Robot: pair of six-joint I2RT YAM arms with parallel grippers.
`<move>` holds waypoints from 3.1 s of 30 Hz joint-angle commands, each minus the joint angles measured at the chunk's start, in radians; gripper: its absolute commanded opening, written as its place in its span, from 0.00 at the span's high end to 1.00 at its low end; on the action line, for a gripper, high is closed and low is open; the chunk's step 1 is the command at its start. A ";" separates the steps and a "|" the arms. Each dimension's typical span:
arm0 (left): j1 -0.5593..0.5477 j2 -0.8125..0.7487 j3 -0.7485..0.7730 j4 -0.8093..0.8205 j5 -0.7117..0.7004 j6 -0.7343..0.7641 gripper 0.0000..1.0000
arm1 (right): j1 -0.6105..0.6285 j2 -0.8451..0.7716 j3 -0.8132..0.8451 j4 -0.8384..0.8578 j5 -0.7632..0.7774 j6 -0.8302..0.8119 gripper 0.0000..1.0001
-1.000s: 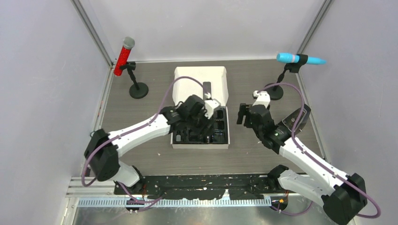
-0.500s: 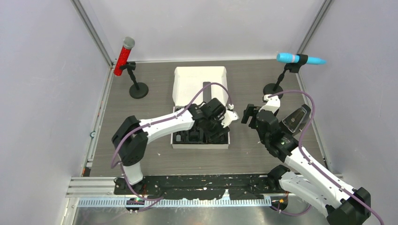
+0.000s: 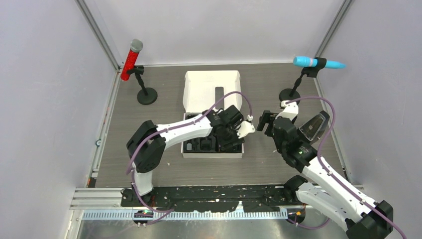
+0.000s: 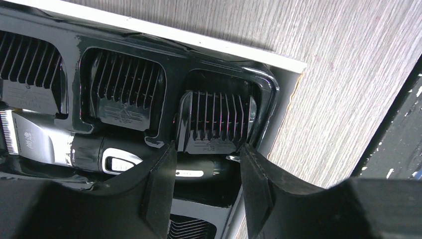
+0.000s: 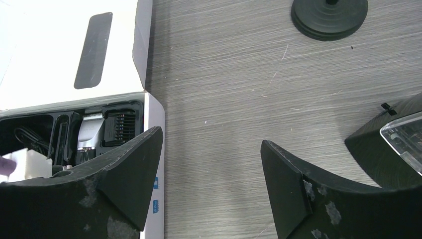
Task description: Sort the hair-cutting tools
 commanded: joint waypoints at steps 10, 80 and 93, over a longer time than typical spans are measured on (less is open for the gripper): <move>-0.054 0.005 0.038 -0.017 0.015 0.056 0.40 | -0.001 -0.009 -0.001 0.061 -0.012 0.002 0.18; 0.766 0.252 0.510 -0.104 0.013 -0.872 0.32 | -0.317 1.131 0.779 0.156 -0.817 0.102 0.11; 0.766 0.113 0.373 0.046 0.232 -0.907 0.33 | -0.318 1.057 0.753 0.227 -0.945 0.124 0.11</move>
